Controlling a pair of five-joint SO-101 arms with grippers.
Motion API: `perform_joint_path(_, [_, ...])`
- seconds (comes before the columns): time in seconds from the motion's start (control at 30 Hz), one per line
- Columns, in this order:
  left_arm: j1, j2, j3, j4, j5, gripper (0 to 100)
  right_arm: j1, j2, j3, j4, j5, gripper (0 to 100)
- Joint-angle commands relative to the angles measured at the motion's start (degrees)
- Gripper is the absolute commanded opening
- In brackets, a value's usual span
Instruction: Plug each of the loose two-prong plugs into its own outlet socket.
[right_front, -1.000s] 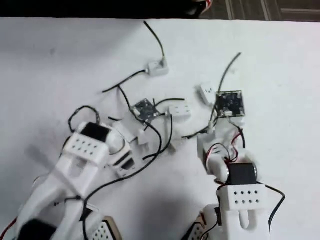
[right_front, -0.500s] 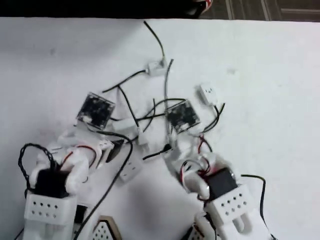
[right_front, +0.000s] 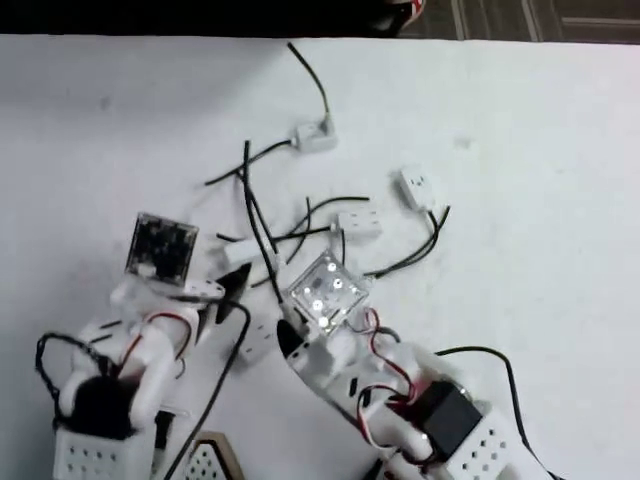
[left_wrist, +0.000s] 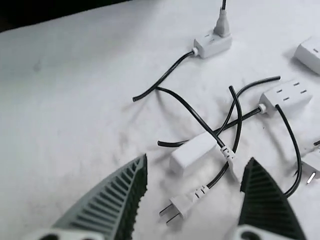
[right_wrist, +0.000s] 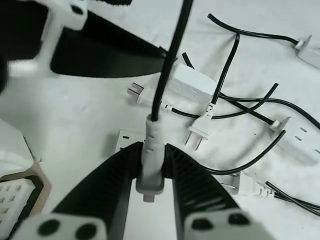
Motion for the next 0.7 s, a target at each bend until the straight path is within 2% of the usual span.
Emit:
perform_joint_path(0.0, [1.1,-8.2,-0.1,3.5,0.5,30,-0.7,2.9,0.4,-3.8,-0.6,1.7])
perform_joint_path(0.17, [7.7,-17.0,2.4,8.6,0.2,30,-0.8,7.6,0.4,-6.7,-0.6,1.7])
perform_joint_path(0.3, [8.7,-16.9,2.5,9.0,-1.8,30,-1.5,9.0,0.4,-7.3,-0.6,1.7])
perform_joint_path(0.37, [7.9,-16.9,2.5,8.8,-1.8,30,-2.2,8.7,0.4,-7.2,-0.6,1.7])
perform_joint_path(0.53, [0.5,-16.9,3.4,7.3,-1.7,30,-2.3,5.5,0.4,-6.8,-0.5,1.7])
perform_joint_path(0.67, [-0.2,-16.9,6.4,4.2,-1.7,30,-4.9,2.9,0.4,-6.8,-0.5,1.7])
